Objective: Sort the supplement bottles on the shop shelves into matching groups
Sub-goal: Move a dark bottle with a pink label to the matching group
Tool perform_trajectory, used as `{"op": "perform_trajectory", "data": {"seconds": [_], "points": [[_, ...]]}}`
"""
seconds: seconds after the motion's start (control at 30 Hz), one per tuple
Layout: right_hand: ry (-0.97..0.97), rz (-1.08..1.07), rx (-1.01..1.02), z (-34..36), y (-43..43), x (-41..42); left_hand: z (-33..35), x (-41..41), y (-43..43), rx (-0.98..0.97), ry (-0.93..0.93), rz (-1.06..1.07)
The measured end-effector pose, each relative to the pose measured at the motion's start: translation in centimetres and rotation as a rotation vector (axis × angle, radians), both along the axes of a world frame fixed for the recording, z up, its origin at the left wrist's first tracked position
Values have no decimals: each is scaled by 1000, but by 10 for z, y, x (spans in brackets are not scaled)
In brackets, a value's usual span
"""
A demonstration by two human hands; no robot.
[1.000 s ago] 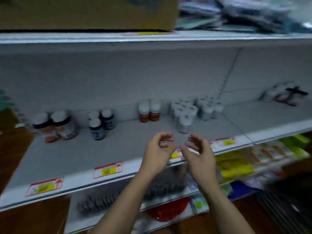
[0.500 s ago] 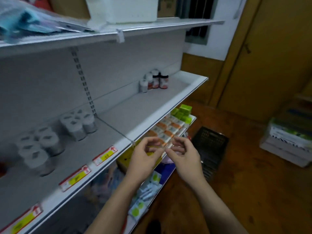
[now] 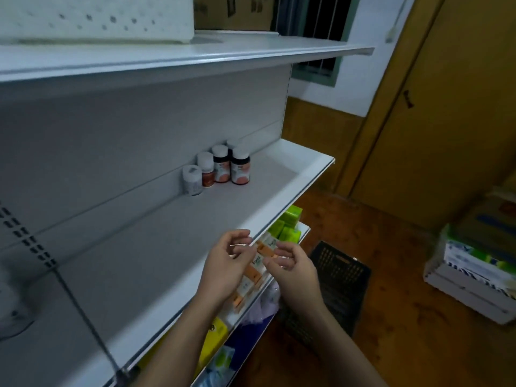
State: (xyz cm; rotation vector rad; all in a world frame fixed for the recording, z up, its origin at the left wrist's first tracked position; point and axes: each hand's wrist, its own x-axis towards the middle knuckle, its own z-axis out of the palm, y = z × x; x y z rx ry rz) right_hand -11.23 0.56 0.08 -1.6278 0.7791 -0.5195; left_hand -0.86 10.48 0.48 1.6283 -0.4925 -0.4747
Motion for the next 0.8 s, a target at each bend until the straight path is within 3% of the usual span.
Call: {"op": "perform_trajectory", "data": {"seconds": [0.17, 0.27, 0.43, 0.53, 0.8], "points": [[20, 79, -39, -10, -58, 61, -7, 33, -44, 76, 28, 37], [27, 135, -71, -17, -94, 114, -8, 55, -72, 38, 41, 163], [82, 215, -281, -28, -152, 196, -1, 87, -105, 134, 21, 370], [75, 274, -276, -35, -184, 237, 5, 100, -128, 156, 79, 488], [37, 372, -371, -44, -215, 299, 5, 122, -188, 245, 122, 614]]}}
